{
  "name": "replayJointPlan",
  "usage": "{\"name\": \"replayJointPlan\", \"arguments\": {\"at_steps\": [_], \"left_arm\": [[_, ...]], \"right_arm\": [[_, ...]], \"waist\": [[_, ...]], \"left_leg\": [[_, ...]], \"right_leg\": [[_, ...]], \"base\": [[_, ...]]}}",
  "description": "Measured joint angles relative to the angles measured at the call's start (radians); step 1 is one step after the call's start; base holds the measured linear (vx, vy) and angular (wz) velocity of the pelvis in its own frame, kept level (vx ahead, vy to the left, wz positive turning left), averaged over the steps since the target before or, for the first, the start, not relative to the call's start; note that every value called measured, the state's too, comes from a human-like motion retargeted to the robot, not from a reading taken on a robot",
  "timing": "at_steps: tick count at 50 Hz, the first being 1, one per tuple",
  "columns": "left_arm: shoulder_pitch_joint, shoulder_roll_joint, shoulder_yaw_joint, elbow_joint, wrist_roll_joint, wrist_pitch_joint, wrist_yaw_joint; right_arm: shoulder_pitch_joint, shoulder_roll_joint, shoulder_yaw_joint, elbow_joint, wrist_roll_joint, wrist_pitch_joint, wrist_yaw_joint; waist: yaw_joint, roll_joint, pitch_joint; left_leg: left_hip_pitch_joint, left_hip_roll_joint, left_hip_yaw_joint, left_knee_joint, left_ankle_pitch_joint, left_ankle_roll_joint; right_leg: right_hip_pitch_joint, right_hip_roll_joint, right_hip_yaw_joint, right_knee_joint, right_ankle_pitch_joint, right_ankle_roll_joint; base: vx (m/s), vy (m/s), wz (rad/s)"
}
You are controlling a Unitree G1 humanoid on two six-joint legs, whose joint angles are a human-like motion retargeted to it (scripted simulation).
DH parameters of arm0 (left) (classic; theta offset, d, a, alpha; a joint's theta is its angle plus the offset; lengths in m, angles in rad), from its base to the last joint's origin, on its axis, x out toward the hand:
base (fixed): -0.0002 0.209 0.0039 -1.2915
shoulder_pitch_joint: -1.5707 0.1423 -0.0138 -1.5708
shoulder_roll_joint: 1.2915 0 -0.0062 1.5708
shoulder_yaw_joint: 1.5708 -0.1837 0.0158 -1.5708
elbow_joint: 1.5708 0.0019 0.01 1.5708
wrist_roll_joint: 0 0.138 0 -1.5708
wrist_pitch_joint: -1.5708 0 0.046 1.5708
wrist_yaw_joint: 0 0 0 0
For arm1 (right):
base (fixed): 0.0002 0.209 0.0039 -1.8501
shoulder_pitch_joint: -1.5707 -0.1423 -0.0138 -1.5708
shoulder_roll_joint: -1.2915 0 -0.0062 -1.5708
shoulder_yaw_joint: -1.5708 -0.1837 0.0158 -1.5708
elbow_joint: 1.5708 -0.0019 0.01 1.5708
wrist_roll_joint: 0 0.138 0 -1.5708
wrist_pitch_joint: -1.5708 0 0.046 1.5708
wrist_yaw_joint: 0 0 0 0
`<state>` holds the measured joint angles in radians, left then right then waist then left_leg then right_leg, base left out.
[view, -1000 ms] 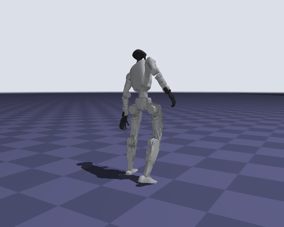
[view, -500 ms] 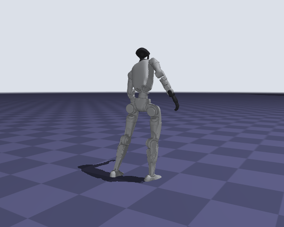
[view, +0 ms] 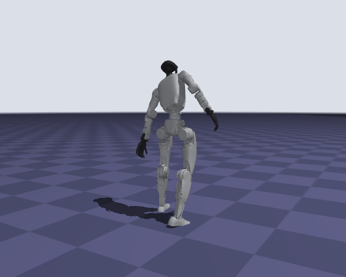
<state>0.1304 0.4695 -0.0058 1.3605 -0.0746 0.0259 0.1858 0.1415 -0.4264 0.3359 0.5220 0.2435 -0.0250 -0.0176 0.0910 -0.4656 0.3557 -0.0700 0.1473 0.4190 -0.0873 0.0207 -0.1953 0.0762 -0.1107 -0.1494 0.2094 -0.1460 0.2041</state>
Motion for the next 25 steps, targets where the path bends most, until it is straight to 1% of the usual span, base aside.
{"name": "replayJointPlan", "arguments": {"at_steps": [3,5,6,8,10,12,15,18,21,25], "left_arm": [[-0.093,0.066,-0.01,-0.058,0.0,0.007,0.053],[-0.178,0.115,-0.017,-0.117,-0.003,0.006,0.08],[-0.227,0.14,-0.025,-0.153,-0.014,0.001,0.088],[-0.331,0.191,-0.048,-0.227,-0.041,-0.009,0.097],[-0.439,0.245,-0.088,-0.3,-0.075,-0.02,0.099],[-0.549,0.3,-0.139,-0.359,-0.1,-0.031,0.103],[-0.708,0.372,-0.217,-0.415,-0.118,-0.049,0.11],[-0.84,0.414,-0.279,-0.426,-0.137,-0.074,0.105],[-0.911,0.434,-0.31,-0.413,-0.164,-0.089,0.101],[-0.887,0.416,-0.295,-0.389,-0.165,-0.09,0.109]], "right_arm": [[0.034,0.021,0.005,0.009,-0.005,0.0,-0.004],[0.051,0.023,0.019,0.017,-0.015,0.0,0.002],[0.055,0.022,0.029,0.024,-0.021,0.002,0.008],[0.059,0.02,0.049,0.04,-0.035,0.009,0.019],[0.054,0.019,0.071,0.06,-0.045,0.02,0.025],[0.043,0.02,0.088,0.081,-0.047,0.029,0.023],[0.028,0.023,0.102,0.105,-0.038,0.035,0.017],[0.027,0.025,0.098,0.111,-0.02,0.031,0.021],[0.032,0.034,0.085,0.11,-0.005,0.031,0.022],[0.035,0.049,0.063,0.118,0.002,0.031,0.002]], "waist": [[-0.031,0.041,0.021],[-0.055,0.068,0.028],[-0.067,0.076,0.03],[-0.092,0.085,0.032],[-0.112,0.082,0.035],[-0.129,0.07,0.039],[-0.151,0.045,0.046],[-0.166,0.027,0.053],[-0.164,0.03,0.046],[-0.162,0.03,0.026]], "left_leg": [[0.05,0.022,-0.038,0.002,-0.022,-0.012],[0.067,0.032,-0.066,0.002,-0.03,-0.016],[0.07,0.032,-0.08,0.002,-0.033,-0.017],[0.074,0.024,-0.107,0.001,-0.039,-0.016],[0.078,0.008,-0.128,0.002,-0.046,-0.012],[0.085,-0.015,-0.142,0.003,-0.051,-0.006],[0.103,-0.054,-0.16,0.004,-0.063,0.002],[0.127,-0.075,-0.18,0.012,-0.085,0.0],[0.147,-0.04,-0.189,0.013,-0.105,-0.031],[0.151,-0.035,-0.219,0.038,-0.14,-0.037]], "right_leg": [[-0.021,0.022,-0.072,0.125,-0.04,-0.097],[-0.062,0.027,-0.125,0.198,-0.062,-0.126],[-0.084,0.026,-0.141,0.21,-0.063,-0.124],[-0.124,0.026,-0.158,0.201,-0.058,-0.108],[-0.155,0.027,-0.152,0.14,-0.043,-0.088],[-0.176,0.025,-0.136,0.043,0.001,-0.068],[-0.202,0.013,-0.113,-0.114,0.137,-0.024],[-0.225,0.013,-0.072,-0.229,0.269,0.05],[-0.236,0.062,-0.042,-0.277,0.317,0.058],[-0.213,0.054,-0.091,-0.284,0.329,0.058]], "base": [[0.34,0.21,0.58],[0.31,0.15,0.75],[0.29,0.12,0.76],[0.27,0.08,0.73],[0.26,0.04,0.62],[0.25,0.01,0.48],[0.26,-0.03,0.42],[0.3,-0.12,0.4],[0.33,-0.36,0.2],[0.36,-0.24,0.33]]}}
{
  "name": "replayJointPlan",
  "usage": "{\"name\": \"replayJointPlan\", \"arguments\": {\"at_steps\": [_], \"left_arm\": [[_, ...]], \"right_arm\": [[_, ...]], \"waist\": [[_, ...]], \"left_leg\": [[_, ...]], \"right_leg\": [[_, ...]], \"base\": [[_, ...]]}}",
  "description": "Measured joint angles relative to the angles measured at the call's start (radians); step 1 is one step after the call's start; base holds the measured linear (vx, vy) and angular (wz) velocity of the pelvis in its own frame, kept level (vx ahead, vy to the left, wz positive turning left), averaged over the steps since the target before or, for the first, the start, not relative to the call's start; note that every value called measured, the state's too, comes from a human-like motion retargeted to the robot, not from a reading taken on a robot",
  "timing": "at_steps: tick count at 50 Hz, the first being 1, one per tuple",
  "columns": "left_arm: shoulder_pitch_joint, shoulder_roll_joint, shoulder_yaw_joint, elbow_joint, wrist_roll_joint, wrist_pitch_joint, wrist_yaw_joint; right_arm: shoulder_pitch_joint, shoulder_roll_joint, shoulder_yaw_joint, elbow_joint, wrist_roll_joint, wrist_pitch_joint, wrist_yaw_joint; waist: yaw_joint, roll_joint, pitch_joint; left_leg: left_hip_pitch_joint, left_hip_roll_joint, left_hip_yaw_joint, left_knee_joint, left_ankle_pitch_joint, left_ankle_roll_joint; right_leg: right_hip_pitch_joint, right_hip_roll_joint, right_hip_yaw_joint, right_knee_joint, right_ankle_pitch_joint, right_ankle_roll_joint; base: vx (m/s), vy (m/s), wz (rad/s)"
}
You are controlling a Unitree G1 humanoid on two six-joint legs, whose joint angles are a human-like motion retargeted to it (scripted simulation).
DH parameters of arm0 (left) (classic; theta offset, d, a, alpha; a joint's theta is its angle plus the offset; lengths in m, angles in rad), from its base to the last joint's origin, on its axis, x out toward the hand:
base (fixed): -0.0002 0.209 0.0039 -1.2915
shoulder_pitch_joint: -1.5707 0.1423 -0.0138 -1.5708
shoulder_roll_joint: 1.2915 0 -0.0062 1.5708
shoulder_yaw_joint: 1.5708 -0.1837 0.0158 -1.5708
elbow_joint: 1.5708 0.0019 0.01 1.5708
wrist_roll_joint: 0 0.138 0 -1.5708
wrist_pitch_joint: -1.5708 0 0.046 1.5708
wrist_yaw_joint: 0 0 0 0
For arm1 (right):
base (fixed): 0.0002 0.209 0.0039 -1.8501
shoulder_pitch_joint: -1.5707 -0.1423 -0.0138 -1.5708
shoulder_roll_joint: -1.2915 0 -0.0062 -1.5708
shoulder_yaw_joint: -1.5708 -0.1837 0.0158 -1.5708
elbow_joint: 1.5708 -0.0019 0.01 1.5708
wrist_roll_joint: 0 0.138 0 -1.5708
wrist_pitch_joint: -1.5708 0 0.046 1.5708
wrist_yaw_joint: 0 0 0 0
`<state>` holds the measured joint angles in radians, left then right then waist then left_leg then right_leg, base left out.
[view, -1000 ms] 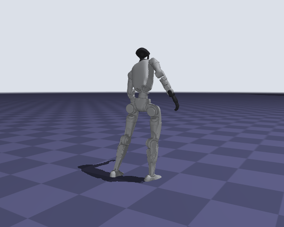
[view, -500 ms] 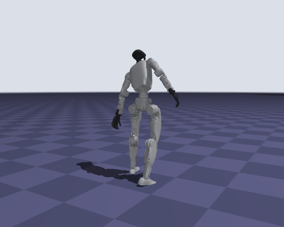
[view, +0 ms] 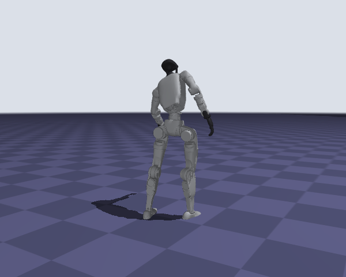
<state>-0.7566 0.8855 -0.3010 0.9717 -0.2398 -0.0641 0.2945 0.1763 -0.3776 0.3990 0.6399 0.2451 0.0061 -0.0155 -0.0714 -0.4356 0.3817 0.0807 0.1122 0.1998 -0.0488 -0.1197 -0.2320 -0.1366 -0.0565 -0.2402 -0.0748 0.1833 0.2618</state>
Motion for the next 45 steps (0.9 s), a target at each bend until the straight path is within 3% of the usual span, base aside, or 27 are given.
{"name": "replayJointPlan", "arguments": {"at_steps": [10,17,20,25,28,32,34,40,45], "left_arm": [[0.467,-0.212,0.172,0.047,0.04,0.048,0.006],[0.727,-0.368,0.276,0.307,0.133,0.09,-0.031],[0.797,-0.429,0.346,0.413,0.139,0.118,-0.021],[0.872,-0.49,0.43,0.45,0.049,0.138,0.003],[0.861,-0.467,0.406,0.41,0.014,0.118,-0.014],[0.771,-0.372,0.361,0.302,0.035,0.093,-0.022],[0.698,-0.316,0.334,0.225,0.04,0.077,-0.017],[0.41,-0.144,0.171,0.018,0.011,0.027,-0.038],[0.162,-0.047,0.046,-0.002,0.008,-0.003,-0.056]], "right_arm": [[-0.037,-0.021,-0.011,-0.018,-0.062,0.006,-0.028],[-0.06,-0.054,-0.036,-0.07,-0.054,-0.035,-0.045],[-0.056,-0.065,-0.045,-0.074,-0.059,-0.041,-0.054],[-0.056,-0.075,-0.036,-0.07,-0.072,-0.024,-0.051],[-0.038,-0.063,-0.034,-0.067,-0.059,-0.017,-0.034],[0.009,-0.039,-0.035,-0.068,-0.047,-0.022,-0.021],[0.025,-0.035,-0.026,-0.067,-0.05,-0.025,-0.009],[0.011,-0.05,0.025,-0.049,-0.055,-0.012,0.026],[-0.012,-0.05,0.047,-0.027,-0.043,-0.006,0.028]], "waist": [[0.11,-0.033,-0.003],[0.162,-0.038,-0.009],[0.176,-0.031,-0.013],[0.189,-0.043,-0.024],[0.184,-0.056,-0.019],[0.158,-0.02,0.008],[0.134,0.002,0.013],[0.05,0.024,0.023],[0.009,-0.001,0.033]], "left_leg": [[-0.21,-0.031,-0.014,0.317,-0.02,0.094],[-0.258,0.023,0.21,-0.018,0.112,0.035],[-0.283,0.047,0.35,-0.038,0.129,-0.001],[-0.219,0.049,0.417,-0.038,0.158,0.013],[-0.157,0.024,0.384,-0.038,0.126,0.034],[-0.091,0.041,0.294,-0.038,0.097,0.03],[-0.079,0.047,0.239,-0.037,0.089,0.03],[-0.072,0.008,0.078,-0.037,0.07,0.026],[-0.042,-0.061,-0.032,-0.034,0.05,0.031]], "right_leg": [[0.041,-0.049,-0.015,0.065,-0.114,0.0],[0.074,-0.021,-0.051,0.099,-0.188,0.0],[0.106,-0.012,-0.066,0.115,-0.225,0.0],[0.176,-0.02,-0.055,0.159,-0.288,0.0],[0.231,-0.045,-0.058,0.19,-0.287,-0.017],[0.239,-0.006,-0.047,0.301,-0.305,-0.121],[0.192,0.009,-0.049,0.38,-0.321,-0.136],[0.073,-0.001,-0.057,0.332,-0.296,-0.108],[0.015,-0.023,0.076,0.124,-0.112,-0.059]], "base": [[0.33,-0.14,0.14],[0.33,0.04,0.22],[0.4,0.17,0.2],[0.44,0.24,-0.06],[0.42,0.28,0.35],[0.35,0.16,1.08],[0.31,0.1,1.38],[0.28,0.04,1.42],[0.29,-0.04,1.23]]}}
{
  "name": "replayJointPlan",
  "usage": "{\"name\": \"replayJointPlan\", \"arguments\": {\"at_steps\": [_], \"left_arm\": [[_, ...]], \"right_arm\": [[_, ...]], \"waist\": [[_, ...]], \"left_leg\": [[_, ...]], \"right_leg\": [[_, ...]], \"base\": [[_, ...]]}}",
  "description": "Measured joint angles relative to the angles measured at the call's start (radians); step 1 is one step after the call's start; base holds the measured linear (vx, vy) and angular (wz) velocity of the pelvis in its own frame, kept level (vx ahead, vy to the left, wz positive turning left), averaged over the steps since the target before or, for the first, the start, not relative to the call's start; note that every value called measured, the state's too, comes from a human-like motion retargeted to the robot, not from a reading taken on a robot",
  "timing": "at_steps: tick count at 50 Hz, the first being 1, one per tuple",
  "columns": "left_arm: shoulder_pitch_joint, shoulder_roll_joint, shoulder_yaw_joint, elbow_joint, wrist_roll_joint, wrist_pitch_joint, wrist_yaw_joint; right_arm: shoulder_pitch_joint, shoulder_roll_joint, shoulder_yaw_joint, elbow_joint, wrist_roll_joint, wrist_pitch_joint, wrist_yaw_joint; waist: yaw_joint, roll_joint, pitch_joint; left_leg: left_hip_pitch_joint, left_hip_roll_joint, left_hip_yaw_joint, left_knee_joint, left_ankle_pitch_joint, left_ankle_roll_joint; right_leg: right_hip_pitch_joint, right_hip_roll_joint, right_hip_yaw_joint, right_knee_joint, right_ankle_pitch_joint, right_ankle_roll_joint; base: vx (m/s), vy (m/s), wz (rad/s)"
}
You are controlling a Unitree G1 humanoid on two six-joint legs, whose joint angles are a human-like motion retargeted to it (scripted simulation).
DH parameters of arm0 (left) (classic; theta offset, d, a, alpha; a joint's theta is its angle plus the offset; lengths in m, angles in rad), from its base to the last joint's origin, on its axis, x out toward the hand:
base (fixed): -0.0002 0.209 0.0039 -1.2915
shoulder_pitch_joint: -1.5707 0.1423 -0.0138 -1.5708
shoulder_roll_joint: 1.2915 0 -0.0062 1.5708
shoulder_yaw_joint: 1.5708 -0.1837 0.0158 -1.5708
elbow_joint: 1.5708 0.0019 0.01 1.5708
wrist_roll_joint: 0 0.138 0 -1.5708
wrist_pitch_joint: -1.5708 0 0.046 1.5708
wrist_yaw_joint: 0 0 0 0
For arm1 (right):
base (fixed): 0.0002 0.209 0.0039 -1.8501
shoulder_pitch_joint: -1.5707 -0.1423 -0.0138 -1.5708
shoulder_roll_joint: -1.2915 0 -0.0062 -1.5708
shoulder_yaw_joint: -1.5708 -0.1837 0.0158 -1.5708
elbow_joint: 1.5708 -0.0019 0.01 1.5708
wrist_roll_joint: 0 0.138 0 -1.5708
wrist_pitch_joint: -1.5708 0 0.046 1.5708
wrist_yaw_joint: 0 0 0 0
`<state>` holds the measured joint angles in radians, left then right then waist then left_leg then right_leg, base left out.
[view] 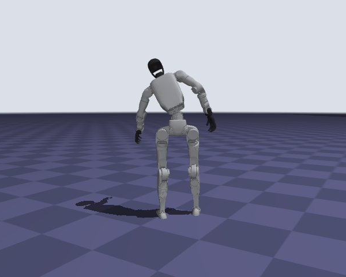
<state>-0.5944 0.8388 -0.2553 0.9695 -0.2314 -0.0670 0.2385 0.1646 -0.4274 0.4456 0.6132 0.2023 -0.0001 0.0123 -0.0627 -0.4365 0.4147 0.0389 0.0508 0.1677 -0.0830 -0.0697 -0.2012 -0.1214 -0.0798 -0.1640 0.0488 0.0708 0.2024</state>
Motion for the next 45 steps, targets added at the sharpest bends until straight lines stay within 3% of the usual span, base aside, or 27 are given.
{"name": "replayJointPlan", "arguments": {"at_steps": [3,6,12,14,18,20,22,23,28,30,32,36,41,45], "left_arm": [[-0.096,0.006,-0.041,0.035,-0.018,-0.009,0.007],[-0.118,-0.012,-0.041,0.053,-0.037,-0.01,0.016],[0.03,-0.163,0.03,0.048,-0.02,-0.021,0.051],[0.113,-0.227,0.055,0.065,0.002,0.017,0.036],[0.27,-0.316,0.088,0.12,0.007,0.038,0.051],[0.432,-0.373,0.157,0.173,0.083,0.014,0.013],[0.438,-0.364,0.181,0.241,0.021,0.039,0.044],[0.468,-0.371,0.196,0.28,0.024,0.041,0.039],[0.613,-0.387,0.301,0.417,0.016,0.059,0.031],[0.702,-0.407,0.378,0.432,0.043,0.053,0.005],[0.731,-0.418,0.384,0.413,-0.044,0.066,0.031],[0.749,-0.44,0.378,0.391,-0.078,0.071,0.005],[0.638,-0.386,0.305,0.315,-0.039,0.068,-0.008],[0.467,-0.289,0.199,0.195,0.022,0.055,0.019]], "right_arm": [[0.008,0.003,-0.01,-0.007,0.006,0.004,0.005],[0.015,0.012,-0.033,-0.02,0.01,0.01,0.005],[0.038,0.012,-0.061,-0.013,0.001,-0.002,-0.023],[0.033,-0.001,-0.057,-0.006,-0.003,0.005,-0.011],[-0.008,-0.03,-0.053,-0.003,-0.016,0.002,-0.026],[0.057,-0.082,-0.061,-0.049,-0.025,-0.039,0.012],[-0.048,-0.087,-0.073,-0.031,-0.028,-0.021,-0.038],[-0.062,-0.089,-0.07,-0.029,-0.023,-0.025,-0.043],[-0.065,-0.081,-0.083,-0.035,-0.021,-0.042,-0.067],[-0.03,-0.08,-0.083,-0.045,-0.04,-0.053,-0.037],[-0.049,-0.067,-0.058,-0.034,-0.041,-0.03,-0.063],[-0.009,-0.039,-0.053,-0.013,-0.039,-0.017,-0.034],[0.036,-0.006,-0.054,0.009,-0.022,-0.008,-0.013],[0.045,0.01,-0.036,0.016,-0.013,-0.001,0.003]], "waist": [[-0.014,-0.003,0.008],[-0.018,0.018,0.017],[0.01,0.086,-0.001],[0.036,0.114,-0.01],[0.096,0.12,-0.032],[0.119,0.137,-0.117],[0.139,0.119,-0.026],[0.13,0.119,-0.019],[0.145,0.093,-0.055],[0.125,0.074,-0.11],[0.137,0.065,-0.071],[0.138,0.048,-0.077],[0.1,0.08,-0.048],[0.057,0.095,-0.034]], "left_leg": [[0.033,-0.013,-0.07,0.0,-0.018,-0.016],[0.061,0.016,-0.145,-0.004,-0.035,-0.055],[0.031,-0.024,-0.292,0.007,-0.034,-0.056],[0.001,-0.03,-0.286,0.019,-0.012,-0.034],[-0.104,-0.031,-0.107,0.04,0.028,0.021],[-0.285,0.016,0.064,0.284,-0.105,0.024],[-0.174,0.011,0.138,0.01,0.034,0.007],[-0.191,0.017,0.17,-0.001,0.04,-0.003],[-0.282,0.097,0.449,-0.004,0.021,-0.044],[-0.31,0.125,0.577,0.063,-0.022,-0.015],[-0.229,0.122,0.61,-0.004,0.03,-0.04],[-0.158,0.09,0.565,-0.004,0.046,-0.022],[-0.08,0.082,0.424,-0.004,0.021,-0.004],[-0.063,0.064,0.298,-0.004,0.014,-0.004]], "right_leg": [[-0.023,0.014,0.127,-0.078,0.086,0.056],[-0.018,0.061,0.181,-0.103,0.123,0.059],[0.011,-0.012,0.057,-0.086,0.075,0.059],[0.01,-0.029,0.013,-0.076,0.054,0.059],[-0.012,-0.051,-0.07,-0.07,0.032,0.059],[-0.067,-0.06,-0.082,-0.024,-0.004,0.059],[-0.028,-0.047,-0.135,-0.011,-0.018,0.059],[0.009,-0.042,-0.163,-0.055,-0.007,0.059],[0.019,-0.013,-0.245,-0.055,-0.043,0.059],[-0.009,-0.047,-0.269,0.029,-0.108,0.059],[0.072,-0.021,-0.283,-0.009,-0.103,0.059],[0.155,-0.07,-0.317,0.041,-0.135,0.059],[0.159,-0.058,-0.224,0.213,-0.17,-0.045],[0.059,-0.038,-0.134,0.294,-0.194,-0.024]], "base": [[0.36,-0.2,1.26],[0.42,-0.38,1.3],[0.35,-0.1,1.35],[0.27,-0.14,1.23],[0.23,-0.19,1.11],[0.27,-0.03,0.56],[0.15,-0.19,1.04],[0.17,-0.11,1.34],[0.25,-0.02,0.85],[0.42,0.19,0.59],[0.35,0.15,0.41],[0.42,0.35,0.59],[0.34,0.24,1.31],[0.28,0.1,1.67]]}}
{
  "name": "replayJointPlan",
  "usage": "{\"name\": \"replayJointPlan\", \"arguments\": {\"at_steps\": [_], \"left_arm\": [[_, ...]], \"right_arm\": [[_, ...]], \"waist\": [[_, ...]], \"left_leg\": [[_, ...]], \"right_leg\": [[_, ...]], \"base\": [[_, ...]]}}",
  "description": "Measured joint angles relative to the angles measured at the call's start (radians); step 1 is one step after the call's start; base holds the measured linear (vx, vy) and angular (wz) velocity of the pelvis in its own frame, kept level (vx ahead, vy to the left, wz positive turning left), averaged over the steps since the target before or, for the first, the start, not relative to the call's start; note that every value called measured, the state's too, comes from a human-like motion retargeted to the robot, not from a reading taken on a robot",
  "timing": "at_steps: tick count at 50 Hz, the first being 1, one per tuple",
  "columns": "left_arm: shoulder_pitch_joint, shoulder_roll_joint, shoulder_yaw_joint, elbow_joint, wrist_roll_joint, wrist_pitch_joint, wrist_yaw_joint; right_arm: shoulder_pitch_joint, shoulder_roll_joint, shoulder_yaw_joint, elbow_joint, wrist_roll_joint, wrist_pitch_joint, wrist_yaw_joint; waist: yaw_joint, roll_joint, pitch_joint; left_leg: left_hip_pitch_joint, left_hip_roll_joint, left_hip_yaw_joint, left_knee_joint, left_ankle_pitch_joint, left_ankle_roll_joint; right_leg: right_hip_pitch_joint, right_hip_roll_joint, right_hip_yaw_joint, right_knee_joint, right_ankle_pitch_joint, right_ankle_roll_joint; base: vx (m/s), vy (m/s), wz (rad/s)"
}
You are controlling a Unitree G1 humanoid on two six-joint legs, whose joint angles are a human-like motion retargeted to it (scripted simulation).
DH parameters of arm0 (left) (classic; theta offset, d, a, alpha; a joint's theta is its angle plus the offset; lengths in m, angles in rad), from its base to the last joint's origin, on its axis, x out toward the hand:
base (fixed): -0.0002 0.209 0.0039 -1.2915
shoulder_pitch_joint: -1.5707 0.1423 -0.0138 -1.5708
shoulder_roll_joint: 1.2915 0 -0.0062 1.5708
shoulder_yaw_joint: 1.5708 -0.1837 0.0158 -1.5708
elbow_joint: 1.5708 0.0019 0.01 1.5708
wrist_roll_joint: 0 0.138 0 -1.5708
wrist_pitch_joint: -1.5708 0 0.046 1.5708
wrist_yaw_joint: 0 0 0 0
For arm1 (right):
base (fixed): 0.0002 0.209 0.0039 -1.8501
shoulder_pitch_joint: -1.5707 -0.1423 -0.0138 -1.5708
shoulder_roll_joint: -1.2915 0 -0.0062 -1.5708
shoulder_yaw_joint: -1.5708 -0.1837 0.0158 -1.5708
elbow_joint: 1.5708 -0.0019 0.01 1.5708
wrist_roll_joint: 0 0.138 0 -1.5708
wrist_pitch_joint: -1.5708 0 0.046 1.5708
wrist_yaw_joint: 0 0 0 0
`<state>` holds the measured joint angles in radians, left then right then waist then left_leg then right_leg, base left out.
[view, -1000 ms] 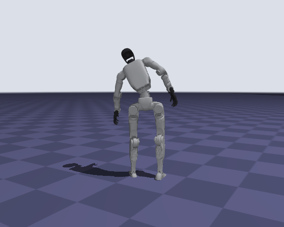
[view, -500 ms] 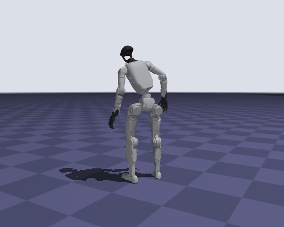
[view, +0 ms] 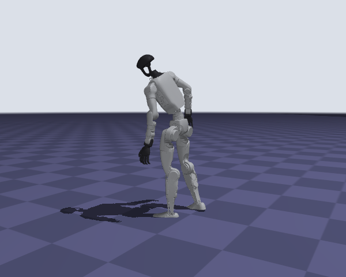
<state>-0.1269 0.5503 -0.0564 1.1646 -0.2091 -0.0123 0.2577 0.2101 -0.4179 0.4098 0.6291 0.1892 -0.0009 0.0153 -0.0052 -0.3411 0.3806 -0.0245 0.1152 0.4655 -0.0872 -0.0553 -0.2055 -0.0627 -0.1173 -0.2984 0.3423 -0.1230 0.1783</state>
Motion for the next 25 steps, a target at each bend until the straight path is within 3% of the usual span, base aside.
{"name": "replayJointPlan", "arguments": {"at_steps": [5,10,13,15,20,23,25], "left_arm": [[-0.25,0.139,-0.146,-0.136,0.031,-0.027,0.007],[-0.482,0.214,-0.24,-0.154,0.025,-0.041,0.009],[-0.55,0.208,-0.252,-0.142,0.006,-0.045,0.013],[-0.563,0.181,-0.246,-0.136,-0.007,-0.047,0.019],[-0.396,0.058,-0.188,-0.171,-0.027,-0.055,0.033],[-0.25,-0.015,-0.163,-0.184,-0.033,-0.039,0.034],[-0.101,-0.065,-0.127,-0.175,0.034,-0.037,-0.006]], "right_arm": [[-0.022,-0.024,0.028,-0.007,0.009,-0.001,0.009],[-0.029,-0.03,0.023,0.001,0.018,0.003,0.007],[-0.021,-0.016,0.002,0.002,0.023,0.013,0.016],[-0.013,-0.005,-0.019,0.004,0.031,0.017,0.013],[0.028,-0.004,-0.03,0.008,0.031,0.01,-0.015],[0.001,-0.027,0.001,0.005,0.012,0.017,-0.021],[0.032,-0.06,-0.002,-0.023,-0.01,0.002,0.025]], "waist": [[-0.06,0.008,0.051],[-0.091,-0.003,0.084],[-0.093,0.013,0.086],[-0.097,0.026,0.08],[-0.086,0.072,0.045],[-0.053,0.099,0.05],[-0.046,0.108,0.006]], "left_leg": [[0.052,-0.04,-0.155,0.0,-0.027,-0.008],[0.106,-0.08,-0.294,0.003,-0.052,-0.006],[0.128,-0.059,-0.372,0.0,-0.064,-0.028],[0.129,-0.066,-0.435,0.0,-0.072,-0.033],[0.107,-0.13,-0.576,0.012,-0.061,-0.001],[0.06,-0.149,-0.518,0.055,-0.019,0.036],[-0.075,-0.152,-0.394,0.255,-0.088,0.053]], "right_leg": [[-0.015,0.003,-0.027,-0.181,0.054,0.024],[-0.062,0.04,0.195,-0.358,0.224,0.083],[-0.076,0.095,0.331,-0.386,0.27,0.083],[-0.071,0.089,0.332,-0.381,0.28,0.083],[-0.031,-0.011,0.188,-0.352,0.212,0.083],[-0.023,-0.044,0.132,-0.33,0.18,0.083],[-0.053,-0.08,0.093,-0.266,0.129,0.083]], "base": [[0.28,0.02,1.7],[0.32,-0.08,1.51],[0.4,-0.29,1.42],[0.42,-0.2,1.56],[0.39,-0.03,1.53],[0.32,-0.06,1.17],[0.37,-0.01,1.13]]}}
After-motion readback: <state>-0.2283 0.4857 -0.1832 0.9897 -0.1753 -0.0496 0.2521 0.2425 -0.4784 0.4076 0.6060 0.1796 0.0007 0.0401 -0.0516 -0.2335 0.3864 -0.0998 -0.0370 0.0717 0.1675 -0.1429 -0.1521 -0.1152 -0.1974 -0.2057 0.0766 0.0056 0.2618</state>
